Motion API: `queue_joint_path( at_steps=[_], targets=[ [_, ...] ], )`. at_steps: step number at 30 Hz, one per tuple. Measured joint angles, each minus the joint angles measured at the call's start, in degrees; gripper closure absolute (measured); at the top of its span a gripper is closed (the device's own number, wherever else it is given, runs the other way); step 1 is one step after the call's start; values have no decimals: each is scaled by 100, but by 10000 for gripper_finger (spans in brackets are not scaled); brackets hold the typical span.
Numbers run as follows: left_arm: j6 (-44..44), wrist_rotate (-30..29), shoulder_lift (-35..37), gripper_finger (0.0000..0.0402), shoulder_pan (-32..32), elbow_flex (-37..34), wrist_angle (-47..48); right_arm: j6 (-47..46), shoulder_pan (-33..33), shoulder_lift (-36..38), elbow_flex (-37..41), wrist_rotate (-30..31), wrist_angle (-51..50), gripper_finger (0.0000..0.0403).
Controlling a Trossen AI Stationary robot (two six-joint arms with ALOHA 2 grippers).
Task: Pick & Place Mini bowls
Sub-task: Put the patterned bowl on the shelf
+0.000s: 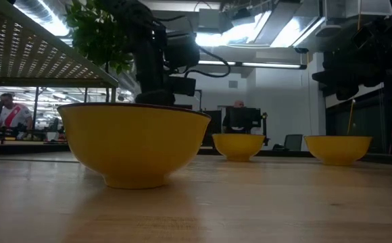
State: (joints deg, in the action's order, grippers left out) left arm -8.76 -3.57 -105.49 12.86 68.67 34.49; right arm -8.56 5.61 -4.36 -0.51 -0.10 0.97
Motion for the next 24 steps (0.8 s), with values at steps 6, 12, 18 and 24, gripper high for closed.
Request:
queue_joint_path(
  at_steps=[6, 12, 18, 24],
  targets=[
    [-176, 57, 132, 389, 8, -26, 18, 0, 0, 0, 0, 0, 0, 188],
    [-428, 209, 479, 393, -6, -40, 28, 0, -1, 0, 0, 0, 0, 188],
    [-769, 156, 863, 394, -88, -40, 72, 0, -2, 0, 0, 0, 0, 188],
    [-1239, 126, 1439, 394, -287, -37, 98, 0, -1, 0, 0, 0, 0, 188]
  ],
)
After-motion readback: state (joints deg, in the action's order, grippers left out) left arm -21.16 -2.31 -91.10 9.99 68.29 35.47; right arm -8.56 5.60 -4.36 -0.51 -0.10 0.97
